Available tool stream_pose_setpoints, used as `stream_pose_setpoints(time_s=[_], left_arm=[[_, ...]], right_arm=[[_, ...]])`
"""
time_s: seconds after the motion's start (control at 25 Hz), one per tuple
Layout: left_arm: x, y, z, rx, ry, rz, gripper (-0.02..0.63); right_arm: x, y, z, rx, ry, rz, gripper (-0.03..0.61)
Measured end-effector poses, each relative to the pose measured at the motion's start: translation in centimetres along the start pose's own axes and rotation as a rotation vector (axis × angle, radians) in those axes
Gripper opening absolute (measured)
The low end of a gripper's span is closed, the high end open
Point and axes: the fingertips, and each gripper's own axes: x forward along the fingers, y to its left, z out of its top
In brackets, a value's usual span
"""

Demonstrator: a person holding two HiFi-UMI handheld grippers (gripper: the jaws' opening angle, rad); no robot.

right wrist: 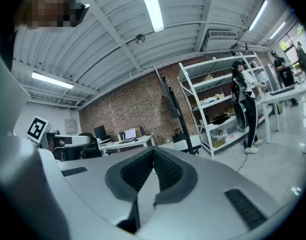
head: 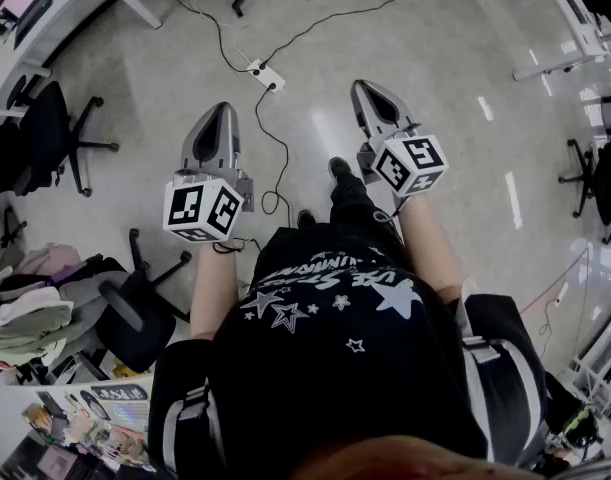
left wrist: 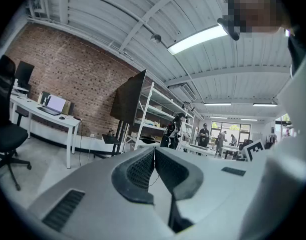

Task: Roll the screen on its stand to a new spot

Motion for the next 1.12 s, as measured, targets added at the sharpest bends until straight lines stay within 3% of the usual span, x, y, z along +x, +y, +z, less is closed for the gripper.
stream_pose_setpoints(time_s=[0.36,0.68,0.96,1.12], left_arm=[[8.5,-0.3,-0.2,-0.019,0.017,0.049,0.012],[16.4,-1.7,1.8,0.032,-0.015,0.094,0.012],[21.8,-3.7,3.5,0.025,-0.049,0.127,0.012],[21.8,-3.1,2.7,0.036,-0.039,0.132,0.012]], right_arm=[[5.6,-7.2,3.7,-0.02,0.009,0.048,0.006],[9.4,-16.6,7.7,0.013,0.006,0.072,0.006],[13.1,-20.2,11.0,-0.016,0.02,0.145,0.006],[14.6,-19.9,9.9,-0.023,0.001,0.161,0.006]])
